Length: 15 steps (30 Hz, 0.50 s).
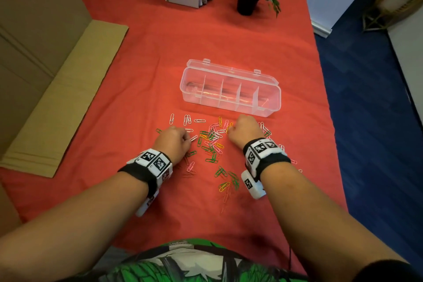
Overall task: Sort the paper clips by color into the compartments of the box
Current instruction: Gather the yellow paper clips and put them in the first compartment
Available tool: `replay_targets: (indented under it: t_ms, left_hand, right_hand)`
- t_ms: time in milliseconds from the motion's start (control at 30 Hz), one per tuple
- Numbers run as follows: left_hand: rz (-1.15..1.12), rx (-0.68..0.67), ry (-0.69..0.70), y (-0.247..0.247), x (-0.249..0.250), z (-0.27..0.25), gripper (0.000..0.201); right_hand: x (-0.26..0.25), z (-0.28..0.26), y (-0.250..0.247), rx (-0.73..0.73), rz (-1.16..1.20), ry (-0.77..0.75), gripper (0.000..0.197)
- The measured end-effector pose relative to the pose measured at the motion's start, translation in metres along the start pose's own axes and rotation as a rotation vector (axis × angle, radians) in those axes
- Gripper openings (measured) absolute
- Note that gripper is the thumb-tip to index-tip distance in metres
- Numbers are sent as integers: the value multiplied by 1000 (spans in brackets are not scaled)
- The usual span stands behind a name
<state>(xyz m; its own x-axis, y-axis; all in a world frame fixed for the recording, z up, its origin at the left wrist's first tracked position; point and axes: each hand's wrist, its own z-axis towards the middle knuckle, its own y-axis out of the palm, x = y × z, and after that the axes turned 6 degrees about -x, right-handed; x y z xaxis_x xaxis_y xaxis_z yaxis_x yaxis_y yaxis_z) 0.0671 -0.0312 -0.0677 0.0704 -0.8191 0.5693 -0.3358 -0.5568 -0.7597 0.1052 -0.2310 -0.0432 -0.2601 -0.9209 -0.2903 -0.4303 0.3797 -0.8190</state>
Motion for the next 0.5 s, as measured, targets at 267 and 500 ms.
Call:
replay_targets:
  t_ms: [267,500]
  left_hand:
    - [-699,-26,-218,-7,-8,-4,20]
    - [-774,-67,-290,-14,-2,-5,15]
  right_hand:
    - [-13,-3,11,-16,-186,-73,39]
    - [3,-7,0,-94,435,-41,21]
